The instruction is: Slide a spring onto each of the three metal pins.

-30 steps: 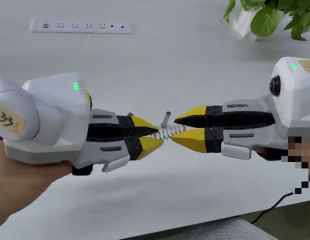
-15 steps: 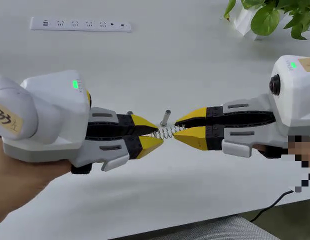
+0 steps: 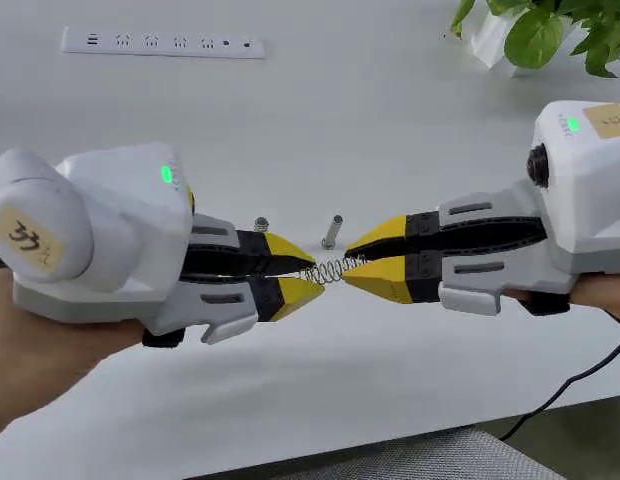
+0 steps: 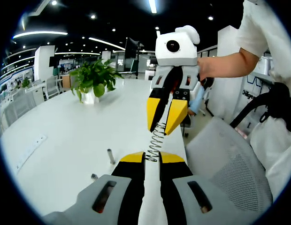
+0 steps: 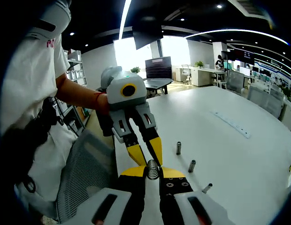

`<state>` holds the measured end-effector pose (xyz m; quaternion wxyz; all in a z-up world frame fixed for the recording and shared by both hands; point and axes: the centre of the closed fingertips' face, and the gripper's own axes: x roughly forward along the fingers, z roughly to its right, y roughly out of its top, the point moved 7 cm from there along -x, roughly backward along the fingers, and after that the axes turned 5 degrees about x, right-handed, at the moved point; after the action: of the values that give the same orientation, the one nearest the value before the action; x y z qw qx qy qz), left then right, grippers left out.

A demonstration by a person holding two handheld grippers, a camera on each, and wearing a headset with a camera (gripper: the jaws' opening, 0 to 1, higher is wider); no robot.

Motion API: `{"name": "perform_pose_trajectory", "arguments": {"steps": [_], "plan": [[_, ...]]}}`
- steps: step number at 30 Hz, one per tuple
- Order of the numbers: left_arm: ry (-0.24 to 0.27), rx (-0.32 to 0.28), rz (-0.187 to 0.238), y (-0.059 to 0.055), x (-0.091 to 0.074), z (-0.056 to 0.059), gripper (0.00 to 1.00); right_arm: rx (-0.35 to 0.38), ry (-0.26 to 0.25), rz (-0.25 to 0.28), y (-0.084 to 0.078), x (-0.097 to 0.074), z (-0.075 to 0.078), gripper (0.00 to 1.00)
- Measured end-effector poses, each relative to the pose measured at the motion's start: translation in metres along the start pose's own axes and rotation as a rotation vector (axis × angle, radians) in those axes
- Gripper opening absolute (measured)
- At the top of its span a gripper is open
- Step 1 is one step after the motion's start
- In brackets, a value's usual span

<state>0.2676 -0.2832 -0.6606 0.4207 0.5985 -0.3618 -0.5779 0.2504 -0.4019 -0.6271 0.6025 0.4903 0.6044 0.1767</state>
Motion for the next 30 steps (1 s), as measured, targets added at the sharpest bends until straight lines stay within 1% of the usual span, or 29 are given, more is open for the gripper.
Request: {"name": "perform_pose_trajectory", "arguments": {"steps": [3, 9, 15, 23, 28, 30], "plan": [[-0.007, 0.027, -0.020, -0.001, 0.002, 0.002, 0.07, -0.011, 0.001, -0.016, 0.002, 0.002, -0.002, 0.06], [-0.020, 0.059, -0.044, -0.003, 0.003, 0.006, 0.06, -0.005, 0.004, -0.017, 0.005, 0.004, -0.004, 0.06], [-0.016, 0.048, -0.037, -0.004, 0.001, 0.005, 0.06, -0.002, 0.003, -0.017, 0.006, 0.004, -0.004, 0.06], [-0.022, 0.050, -0.038, -0.004, 0.002, 0.007, 0.06, -0.013, 0.007, -0.014, 0.011, 0.006, -0.006, 0.06], [-0.023, 0.044, -0.032, -0.004, 0.002, 0.008, 0.06, -0.024, 0.008, -0.015, 0.014, 0.006, -0.008, 0.06], [-0.024, 0.032, -0.023, -0.003, 0.002, 0.008, 0.06, -0.029, 0.010, -0.014, 0.015, 0.006, -0.009, 0.06]]}}
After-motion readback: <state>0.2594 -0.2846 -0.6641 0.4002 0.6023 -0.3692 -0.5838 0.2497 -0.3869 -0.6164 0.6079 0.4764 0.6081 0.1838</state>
